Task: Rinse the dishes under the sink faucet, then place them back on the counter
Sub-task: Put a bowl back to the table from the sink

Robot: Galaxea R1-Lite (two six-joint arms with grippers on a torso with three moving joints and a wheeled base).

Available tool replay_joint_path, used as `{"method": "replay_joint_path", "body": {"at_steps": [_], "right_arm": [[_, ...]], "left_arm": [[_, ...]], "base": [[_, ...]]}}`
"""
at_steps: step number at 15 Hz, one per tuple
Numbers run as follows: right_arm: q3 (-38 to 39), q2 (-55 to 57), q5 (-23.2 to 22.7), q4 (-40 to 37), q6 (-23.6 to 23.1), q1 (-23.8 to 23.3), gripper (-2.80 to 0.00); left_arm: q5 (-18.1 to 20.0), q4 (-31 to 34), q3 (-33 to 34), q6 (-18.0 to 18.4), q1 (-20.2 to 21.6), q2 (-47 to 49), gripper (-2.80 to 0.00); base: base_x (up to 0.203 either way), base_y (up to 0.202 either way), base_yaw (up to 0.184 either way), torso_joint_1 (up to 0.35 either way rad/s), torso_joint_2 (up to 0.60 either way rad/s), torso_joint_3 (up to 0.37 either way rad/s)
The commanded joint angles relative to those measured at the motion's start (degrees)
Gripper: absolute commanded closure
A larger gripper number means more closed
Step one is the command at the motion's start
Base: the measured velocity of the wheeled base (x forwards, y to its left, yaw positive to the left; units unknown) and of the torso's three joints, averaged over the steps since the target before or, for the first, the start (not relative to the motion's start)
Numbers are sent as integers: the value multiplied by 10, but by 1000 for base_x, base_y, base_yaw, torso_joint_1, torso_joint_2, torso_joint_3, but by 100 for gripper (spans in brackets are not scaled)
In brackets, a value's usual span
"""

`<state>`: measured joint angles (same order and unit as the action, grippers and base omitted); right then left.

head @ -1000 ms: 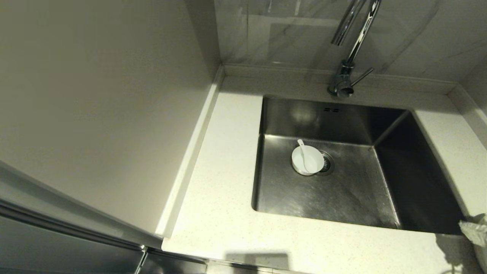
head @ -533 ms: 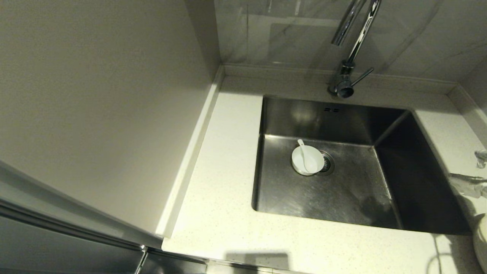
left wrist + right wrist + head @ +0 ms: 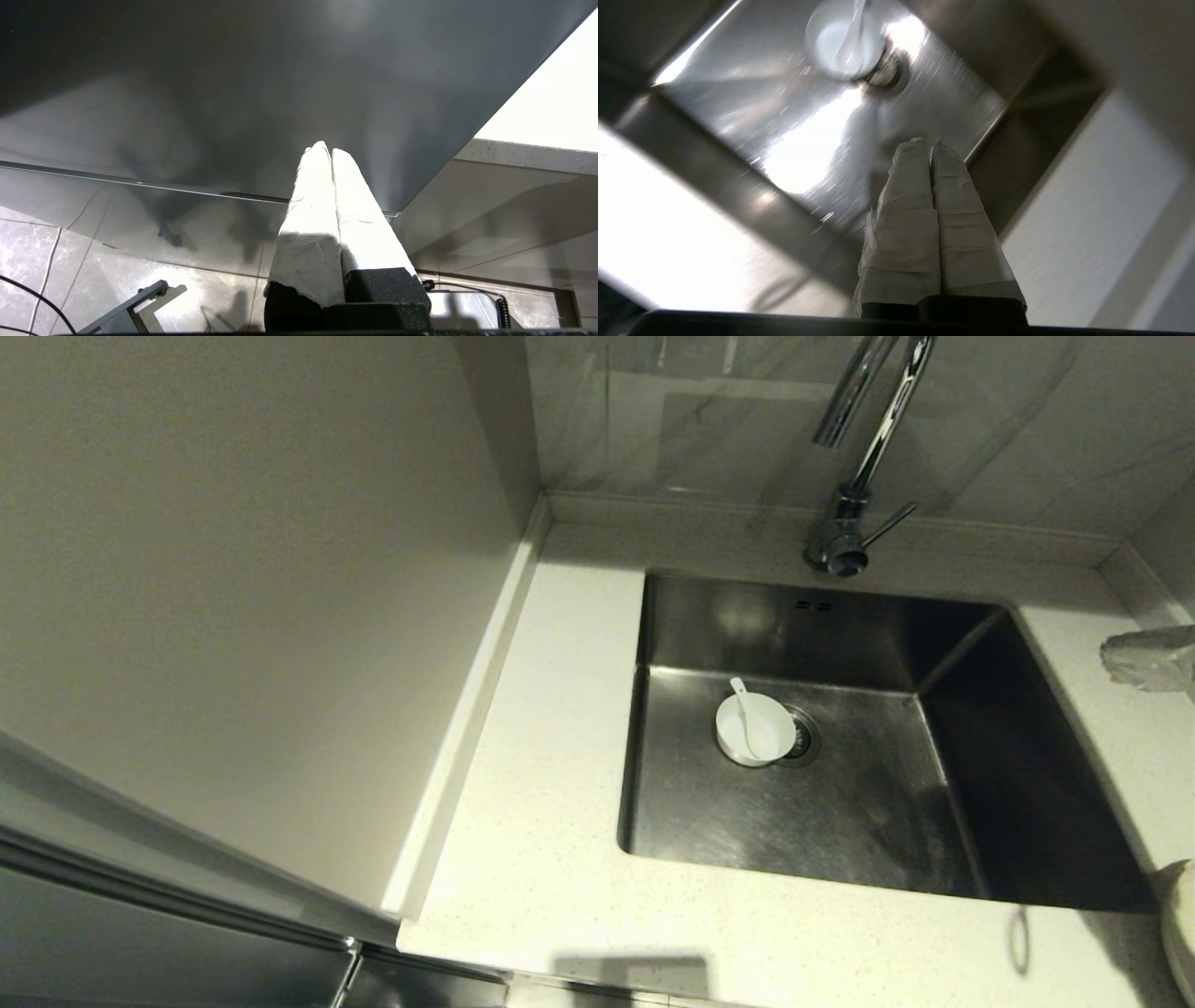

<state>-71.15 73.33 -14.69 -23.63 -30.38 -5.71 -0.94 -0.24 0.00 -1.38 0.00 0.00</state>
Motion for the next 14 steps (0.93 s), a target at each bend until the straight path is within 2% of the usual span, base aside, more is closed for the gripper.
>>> {"method": "replay_joint_path", "body": {"at_steps": [1,3,4,6,9,14], "right_arm": [[-62,42,64,-120,105,42,0],[-99,77,128,-194,232,103,0],[-111,98,157,-214,265,125,0],[-118,133,164,-224,279,143,0],[-131,180,87,-225,281,158,0],[-192,294,25,-215,280,171,0]], "left_arm": [[0,0,0,0,0,-2,0],[0,0,0,0,0,-2,0],[0,0,0,0,0,-2,0],[0,0,0,0,0,-2,0],[0,0,0,0,0,-2,0],[0,0,0,0,0,-2,0]], "base": [[0,0,0,0,0,0],[0,0,0,0,0,0],[0,0,0,0,0,0],[0,0,0,0,0,0],[0,0,0,0,0,0],[0,0,0,0,0,0]]}}
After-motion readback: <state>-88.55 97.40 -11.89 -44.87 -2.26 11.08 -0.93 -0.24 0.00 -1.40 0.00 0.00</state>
